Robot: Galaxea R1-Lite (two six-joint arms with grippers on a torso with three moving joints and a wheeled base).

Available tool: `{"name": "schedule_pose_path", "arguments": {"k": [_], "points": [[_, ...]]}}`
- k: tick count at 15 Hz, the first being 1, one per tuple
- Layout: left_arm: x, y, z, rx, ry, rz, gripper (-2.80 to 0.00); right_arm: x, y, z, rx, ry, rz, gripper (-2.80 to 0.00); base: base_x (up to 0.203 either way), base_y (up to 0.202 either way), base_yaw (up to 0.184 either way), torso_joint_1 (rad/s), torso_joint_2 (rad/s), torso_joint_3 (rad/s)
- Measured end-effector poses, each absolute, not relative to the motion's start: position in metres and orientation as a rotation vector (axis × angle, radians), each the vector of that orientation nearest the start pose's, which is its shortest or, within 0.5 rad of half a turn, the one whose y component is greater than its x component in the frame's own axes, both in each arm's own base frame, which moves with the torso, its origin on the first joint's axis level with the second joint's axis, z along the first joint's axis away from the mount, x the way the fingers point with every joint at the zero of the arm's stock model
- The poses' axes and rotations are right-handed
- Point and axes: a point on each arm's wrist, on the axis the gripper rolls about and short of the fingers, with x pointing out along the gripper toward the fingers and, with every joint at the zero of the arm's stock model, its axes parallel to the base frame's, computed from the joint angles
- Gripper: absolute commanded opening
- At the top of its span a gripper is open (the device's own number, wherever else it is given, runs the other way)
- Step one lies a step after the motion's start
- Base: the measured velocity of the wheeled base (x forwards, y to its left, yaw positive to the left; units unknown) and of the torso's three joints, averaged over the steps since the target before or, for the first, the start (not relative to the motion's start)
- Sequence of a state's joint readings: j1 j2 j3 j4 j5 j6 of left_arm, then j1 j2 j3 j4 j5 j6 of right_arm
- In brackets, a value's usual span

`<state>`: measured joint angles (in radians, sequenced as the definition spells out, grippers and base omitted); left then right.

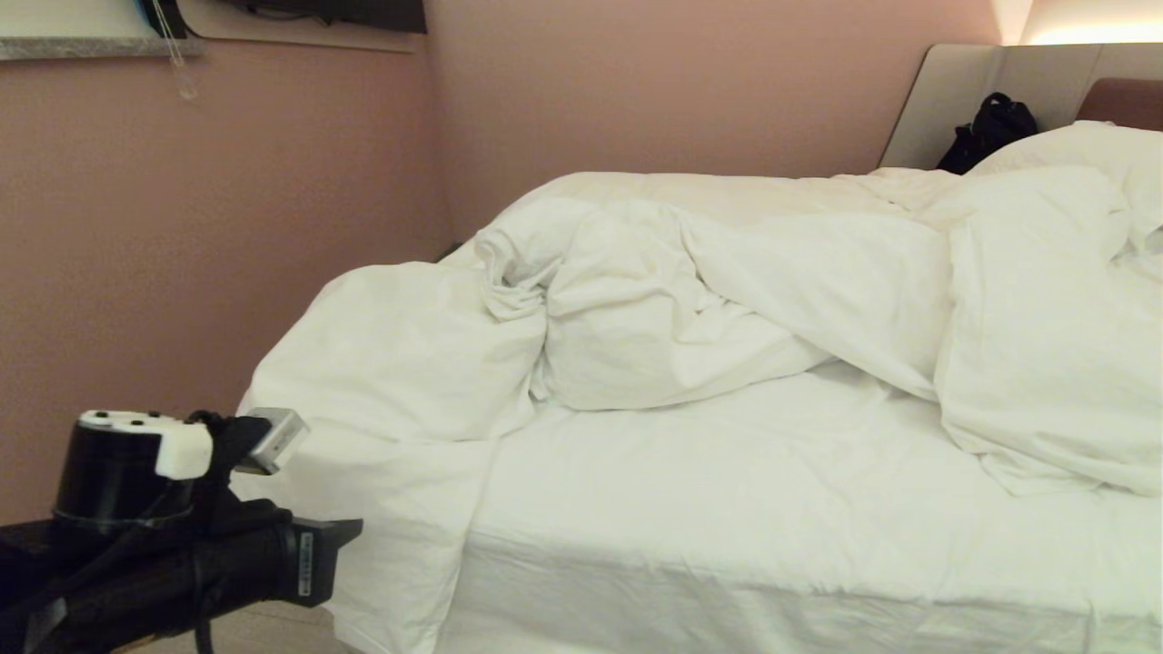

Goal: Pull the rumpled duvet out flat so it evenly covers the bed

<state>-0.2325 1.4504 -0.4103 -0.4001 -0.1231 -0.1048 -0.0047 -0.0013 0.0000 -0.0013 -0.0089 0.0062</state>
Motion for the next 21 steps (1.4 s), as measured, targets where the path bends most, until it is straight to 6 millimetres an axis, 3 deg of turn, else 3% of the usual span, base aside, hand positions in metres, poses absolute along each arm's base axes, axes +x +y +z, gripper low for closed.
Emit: {"name": "schedule_pose_path", "arguments": {"k": [3, 6, 10, 14, 21], "points": [[0.224, -0.060, 0.117, 0.000, 0.635, -0.237, -2.80, -0.023, 0.000, 0.076, 0.006, -0.003, -0.014, -2.80, 0.000, 0.000, 0.000, 0.000, 0.00, 0.000], [0.229, -0.071, 0.109, 0.098, 0.706, -0.206, -2.80, -0.023, 0.000, 0.076, 0.006, -0.002, -0.014, -2.80, 0.000, 0.000, 0.000, 0.000, 0.00, 0.000], [0.211, -0.097, 0.107, 0.145, 0.755, -0.187, -2.80, -0.023, 0.000, 0.076, 0.006, -0.002, -0.014, -2.80, 0.000, 0.000, 0.000, 0.000, 0.00, 0.000], [0.184, -0.112, 0.114, 0.045, 0.729, -0.179, -2.80, -0.023, 0.000, 0.076, 0.006, -0.003, -0.014, -2.80, 0.000, 0.000, 0.000, 0.000, 0.00, 0.000], [0.181, -0.114, 0.096, -0.064, 0.773, -0.060, -2.80, -0.023, 0.000, 0.076, 0.006, -0.002, -0.014, -2.80, 0.000, 0.000, 0.000, 0.000, 0.00, 0.000]]}}
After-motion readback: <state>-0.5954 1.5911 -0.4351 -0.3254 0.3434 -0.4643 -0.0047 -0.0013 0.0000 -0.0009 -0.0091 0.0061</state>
